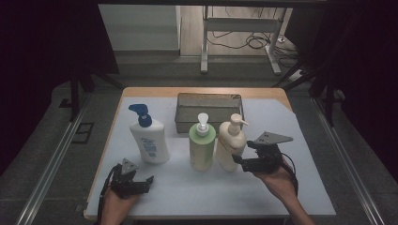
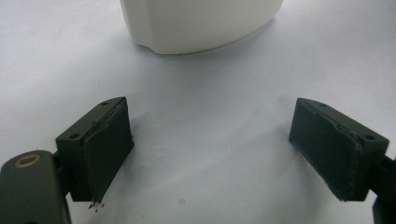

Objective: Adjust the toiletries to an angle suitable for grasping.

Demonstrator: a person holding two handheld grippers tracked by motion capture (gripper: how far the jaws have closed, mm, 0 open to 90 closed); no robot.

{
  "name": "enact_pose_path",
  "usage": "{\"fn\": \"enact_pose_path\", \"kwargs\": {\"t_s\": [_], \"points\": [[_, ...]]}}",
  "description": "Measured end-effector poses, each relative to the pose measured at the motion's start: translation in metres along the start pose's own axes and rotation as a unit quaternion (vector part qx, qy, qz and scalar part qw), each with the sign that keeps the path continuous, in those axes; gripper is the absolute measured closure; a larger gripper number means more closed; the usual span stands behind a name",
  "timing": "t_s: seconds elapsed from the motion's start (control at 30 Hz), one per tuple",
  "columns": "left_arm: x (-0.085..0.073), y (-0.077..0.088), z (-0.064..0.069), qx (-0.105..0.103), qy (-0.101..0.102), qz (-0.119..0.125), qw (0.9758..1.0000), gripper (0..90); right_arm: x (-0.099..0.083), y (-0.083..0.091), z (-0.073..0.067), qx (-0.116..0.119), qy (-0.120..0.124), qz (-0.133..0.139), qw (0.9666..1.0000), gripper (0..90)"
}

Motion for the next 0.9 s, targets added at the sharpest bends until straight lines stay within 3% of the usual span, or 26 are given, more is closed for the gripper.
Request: {"fn": "enact_pose_path", "kwargs": {"t_s": [0.47, 0.9], "points": [[0.0, 0.0, 0.0, -0.001, 0.001, 0.0, 1.0, 12.7, 0.02, -0.016, -0.005, -0.007, -0.007, 0.001, 0.9999, 20.2], [0.0, 0.0, 0.0, -0.001, 0.0, -0.001, 1.0, 12.7, 0.029, -0.033, -0.005, -0.033, -0.013, -0.003, 0.9993, 24.6]]}}
Point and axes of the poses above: each handheld gripper's, and its own axes: y roughly backward along the jaws, x roughly out of its top, z roughly to its right, the point moved 9 cm from there along -y, roughly forward along the jaws, and after that the axes turned 7 degrees about -z, right-handed, at the moved point
